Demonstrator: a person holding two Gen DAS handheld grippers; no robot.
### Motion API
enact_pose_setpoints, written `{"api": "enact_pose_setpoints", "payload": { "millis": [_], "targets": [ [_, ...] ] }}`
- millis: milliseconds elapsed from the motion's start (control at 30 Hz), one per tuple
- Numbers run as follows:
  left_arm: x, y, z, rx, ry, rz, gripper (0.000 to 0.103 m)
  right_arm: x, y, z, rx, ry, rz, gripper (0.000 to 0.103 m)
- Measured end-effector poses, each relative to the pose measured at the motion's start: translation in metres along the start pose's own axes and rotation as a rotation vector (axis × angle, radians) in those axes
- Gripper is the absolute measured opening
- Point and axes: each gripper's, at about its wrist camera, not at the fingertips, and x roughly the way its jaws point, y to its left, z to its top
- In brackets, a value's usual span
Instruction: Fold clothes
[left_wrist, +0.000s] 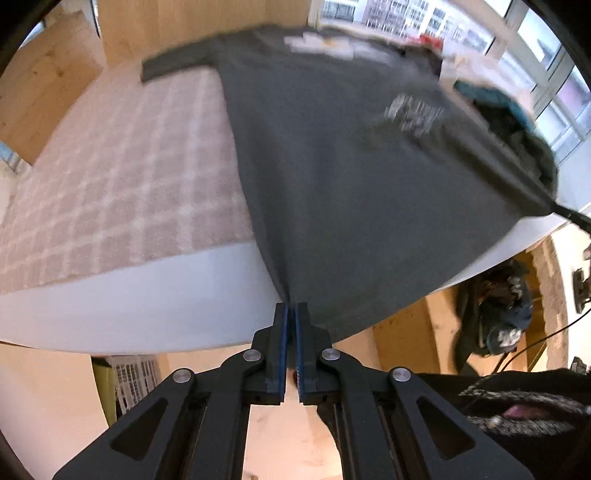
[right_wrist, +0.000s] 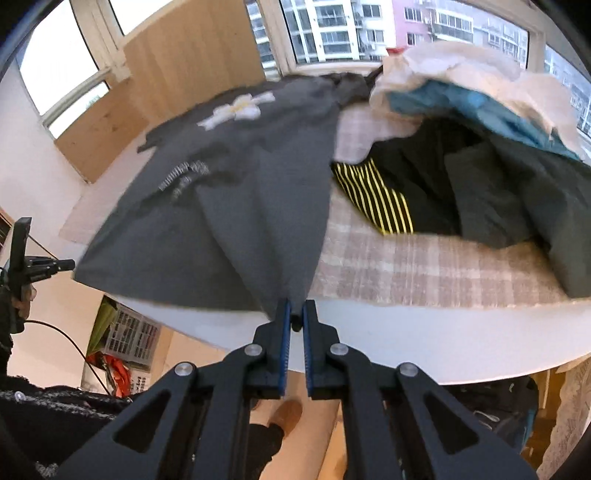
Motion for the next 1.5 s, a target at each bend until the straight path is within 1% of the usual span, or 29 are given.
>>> {"api": "enact_pose_setpoints", "payload": {
  "millis": [33,133,167,200,267,300,333,400,467,533,633,700,833,967,1000,1067,1133,1200,1267,1300,1333,1367,1400,1467,1500],
  "targets": [
    [-0.004,0.006,0.001,-0.011,-0.011,0.012,0.0,0.006,-0.002,0.0,0.001,0.013,-0.017,0.006],
    [0.005,0.027,0.006,-0.052,0.006,0.036,0.0,0.032,-0.011,0.001,0.009,0.082,-0.065,0.006],
    [0.007,0.032,0.008,-0.057,0.009,0.039,0.0,0.033,-0.014,0.002,0.03,0.083,-0.052,0.006],
    [0.007,0.033,0.008,-0.058,0.002,0.021,0.0,0.034,-0.017,0.002,0.05,0.084,-0.039,0.006],
    [0.005,0.029,0.003,-0.056,0.006,-0.037,0.0,0.03,-0.02,0.003,0.069,0.08,-0.03,0.006],
    [0.004,0.026,-0.001,-0.053,0.01,-0.066,0.002,0.029,-0.02,0.003,0.064,0.078,-0.037,0.006],
    [0.005,0.021,-0.005,-0.043,0.019,-0.084,0.008,0.027,-0.02,0.004,0.059,0.076,-0.043,0.006],
    [0.011,0.01,-0.013,-0.022,0.05,-0.074,0.012,0.028,-0.02,0.005,0.063,0.08,-0.042,0.006],
    [0.017,0.009,-0.014,-0.029,0.06,-0.067,0.015,0.032,-0.022,0.005,0.069,0.089,-0.044,0.006],
    [0.023,0.007,-0.015,-0.037,0.071,-0.06,0.017,0.034,-0.022,0.004,0.071,0.103,-0.042,0.006],
    [0.028,0.003,-0.013,-0.022,0.07,-0.044,0.016,0.037,-0.018,0.003,0.057,0.115,-0.042,0.007],
    [0.031,0.0,-0.011,-0.008,0.067,-0.034,0.005,0.038,-0.018,0.003,0.057,0.119,-0.041,0.007],
    [0.022,0.005,-0.003,-0.009,0.029,-0.053,0.004,0.03,-0.017,0.008,0.058,0.107,-0.028,0.007],
    [-0.013,0.031,0.016,-0.071,-0.061,-0.075,0.004,0.006,-0.015,0.024,0.061,0.035,-0.002,0.006],
    [-0.021,0.037,0.023,-0.08,-0.082,-0.073,0.004,0.003,-0.015,0.031,0.069,0.023,0.023,0.006],
    [-0.028,0.047,0.043,-0.073,-0.103,-0.054,0.004,0.006,-0.012,0.045,0.054,0.011,0.014,0.006],
    [-0.025,0.055,0.064,-0.069,-0.106,-0.057,0.004,0.016,-0.011,0.067,0.038,-0.001,0.003,0.006],
    [-0.006,0.065,0.093,-0.072,-0.087,-0.059,0.004,0.035,-0.016,0.092,0.055,-0.002,0.001,0.006],
    [0.018,0.077,0.121,-0.084,-0.056,-0.061,0.005,0.059,-0.024,0.113,0.1,0.027,-0.021,0.007],
    [0.034,0.084,0.133,-0.098,-0.022,-0.058,0.009,0.075,-0.028,0.12,0.11,0.066,-0.038,0.008],
    [0.051,0.09,0.142,-0.11,0.018,-0.043,0.016,0.091,-0.032,0.128,0.12,0.105,-0.055,0.009],
    [0.067,0.095,0.149,-0.119,0.068,-0.011,0.026,0.103,-0.035,0.13,0.132,0.149,-0.063,0.011],
    [0.077,0.099,0.153,-0.126,0.101,0.013,0.028,0.113,-0.038,0.131,0.146,0.189,-0.068,0.012],
    [0.077,0.106,0.153,-0.139,0.099,0.019,0.029,0.116,-0.043,0.129,0.188,0.205,-0.043,0.013],
    [0.071,0.111,0.15,-0.152,0.085,-0.005,0.03,0.112,-0.046,0.128,0.205,0.196,-0.036,0.018]
  ]
}}
